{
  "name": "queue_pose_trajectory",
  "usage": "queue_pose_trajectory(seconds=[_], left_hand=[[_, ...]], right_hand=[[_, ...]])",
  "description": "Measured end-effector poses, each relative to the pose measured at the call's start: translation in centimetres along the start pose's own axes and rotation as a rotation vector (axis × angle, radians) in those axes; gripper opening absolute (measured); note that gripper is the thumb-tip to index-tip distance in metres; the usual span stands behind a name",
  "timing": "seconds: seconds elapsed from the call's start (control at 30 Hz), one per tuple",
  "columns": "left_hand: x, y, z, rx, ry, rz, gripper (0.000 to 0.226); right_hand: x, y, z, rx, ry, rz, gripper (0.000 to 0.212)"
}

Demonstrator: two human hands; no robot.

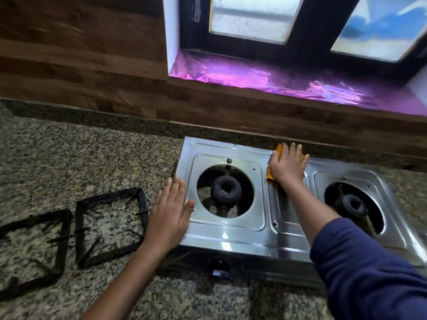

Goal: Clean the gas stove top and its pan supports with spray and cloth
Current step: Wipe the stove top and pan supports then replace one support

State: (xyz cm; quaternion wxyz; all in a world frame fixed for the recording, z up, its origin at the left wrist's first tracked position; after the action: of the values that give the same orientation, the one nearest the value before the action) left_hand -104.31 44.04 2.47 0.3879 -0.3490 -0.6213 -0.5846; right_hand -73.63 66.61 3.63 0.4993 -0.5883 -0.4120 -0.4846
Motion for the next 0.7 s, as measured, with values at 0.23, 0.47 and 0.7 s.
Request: queue_pose_trajectory(seconds=[0.23,0.47,0.7], left_hand=[[-0.1,0.0,0.3,-0.015,0.015,-0.023,0.083],[-0.2,-0.2,0.5,-0.019,0.012,-0.009,0.091],[0.1,0.0,0.3,-0.007,0.007,-0.030,0.084]], right_hand=[[-1.9,-11.3,-1.9,0.213,-0.078,-0.023,0.059],[-4.2,-24.4,-7.3,0.674,-0.248,0.014,0.060],[-2.6,-17.2,-3.8,0.662,-0.234,0.027,0.055]])
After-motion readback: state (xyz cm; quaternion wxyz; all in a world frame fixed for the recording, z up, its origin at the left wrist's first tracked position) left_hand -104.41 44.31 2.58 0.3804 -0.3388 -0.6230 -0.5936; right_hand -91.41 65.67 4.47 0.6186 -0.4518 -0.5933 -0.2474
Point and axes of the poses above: each hand's wrist, its own z-axis towards the middle knuckle, its own x-axis out of the back of the hand, y = z × x, the point moved 8 cm from there along z, towards the middle knuckle, and after that the axes turned 3 degrees about -y, right-handed, at the moved point
